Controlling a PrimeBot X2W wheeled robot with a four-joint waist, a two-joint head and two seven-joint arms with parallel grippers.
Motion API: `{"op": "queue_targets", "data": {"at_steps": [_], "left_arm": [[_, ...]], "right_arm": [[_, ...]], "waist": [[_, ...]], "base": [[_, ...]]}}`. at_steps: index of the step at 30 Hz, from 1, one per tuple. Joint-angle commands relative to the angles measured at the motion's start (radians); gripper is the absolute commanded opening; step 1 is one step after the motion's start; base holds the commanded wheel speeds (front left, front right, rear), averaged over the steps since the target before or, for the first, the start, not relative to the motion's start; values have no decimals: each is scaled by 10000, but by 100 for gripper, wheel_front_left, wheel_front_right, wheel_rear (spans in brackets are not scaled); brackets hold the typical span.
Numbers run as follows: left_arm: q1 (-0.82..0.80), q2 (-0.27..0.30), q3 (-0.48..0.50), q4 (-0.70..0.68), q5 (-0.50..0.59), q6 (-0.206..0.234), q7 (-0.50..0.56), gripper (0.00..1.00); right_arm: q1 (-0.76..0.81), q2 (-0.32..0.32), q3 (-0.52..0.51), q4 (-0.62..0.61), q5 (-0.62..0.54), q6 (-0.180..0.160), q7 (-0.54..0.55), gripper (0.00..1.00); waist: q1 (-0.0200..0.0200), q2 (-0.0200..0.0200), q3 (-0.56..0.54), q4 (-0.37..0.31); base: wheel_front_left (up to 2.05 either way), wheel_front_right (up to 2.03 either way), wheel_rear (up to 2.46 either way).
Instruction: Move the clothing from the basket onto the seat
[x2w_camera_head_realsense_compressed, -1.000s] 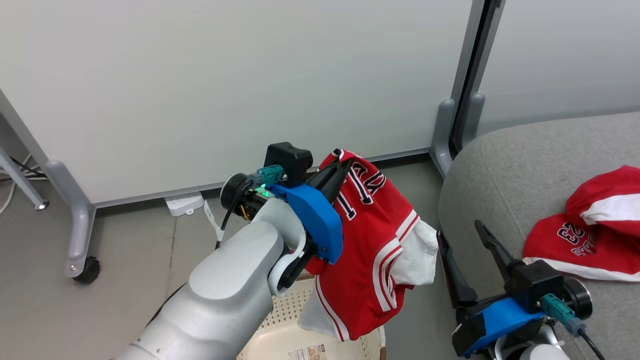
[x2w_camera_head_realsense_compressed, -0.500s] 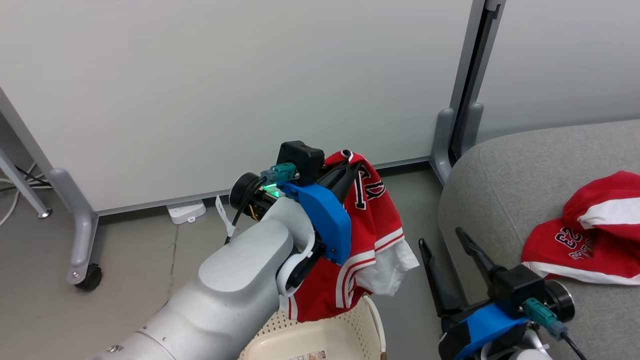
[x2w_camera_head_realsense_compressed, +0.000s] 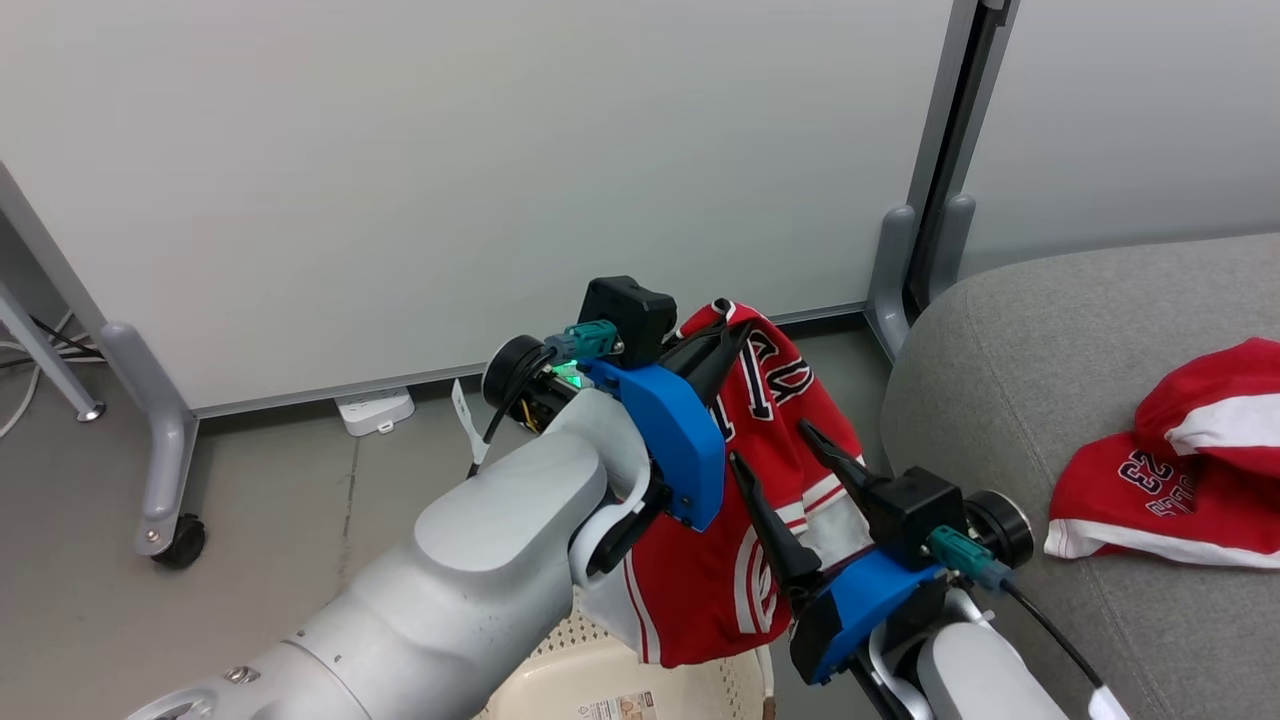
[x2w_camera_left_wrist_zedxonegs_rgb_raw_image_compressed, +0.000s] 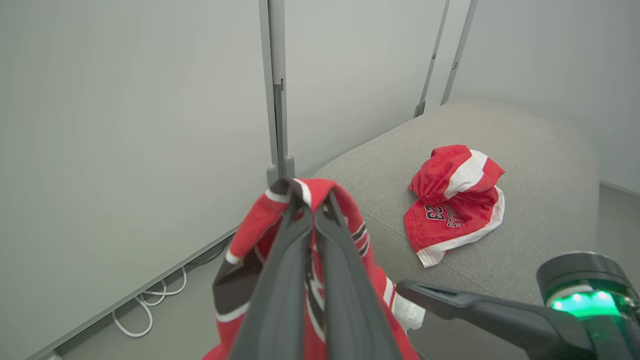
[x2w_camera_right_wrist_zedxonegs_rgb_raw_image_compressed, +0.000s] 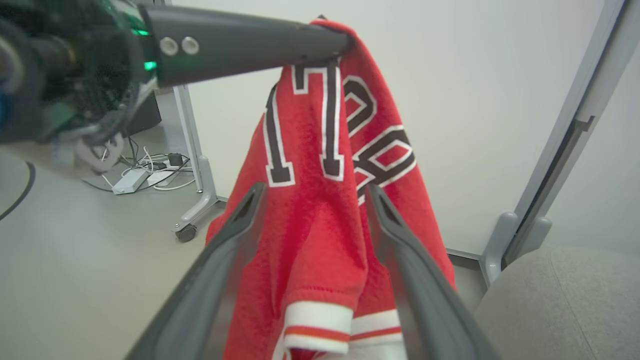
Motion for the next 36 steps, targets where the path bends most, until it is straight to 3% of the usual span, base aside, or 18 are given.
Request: {"op": "queue_targets", "data": {"at_steps": [1, 8, 14, 15, 16, 23, 36], "left_arm": [[-162, 22, -102, -30, -137, 53, -97, 0], [-320, 19, -461, -169, -446, 98, -207, 0], [-425, 19, -657, -249, -665, 123, -291, 0], [-439, 20, -684, -266, -677, 124, -290, 0], [-456, 20, -703, -286, -718, 119, -292, 0], [-494, 20, -828, -182, -822, 82, -346, 0], [-535, 20, -893, -46, -1038, -10, -445, 0]], "right_arm": [[-392, -17, 124, 469, 27, -3, -36, 100], [-1958, -14, 727, 2585, 564, -3, -93, 100], [-2997, -16, 1844, 4128, 1585, -3, -104, 100], [-3159, -17, 1978, 4330, 1759, -3, -164, 40], [-3289, -19, 2089, 4527, 1853, -3, -222, 0], [-3685, -16, 2407, 5445, 2259, -3, -680, 0], [-3930, -16, 2755, 6073, 2520, -3, -1092, 0]], "waist": [[-1, -1, 12, 12], [-1, -1, 27, 47], [-1, -1, 25, 41], [-1, -1, 27, 45], [-1, -1, 30, 54], [-1, -1, -21, 80], [-1, -1, -90, -70]], "base": [[0, 0, 0], [0, 0, 0], [0, 0, 0], [0, 0, 0], [0, 0, 0], [0, 0, 0], [0, 0, 0]]}}
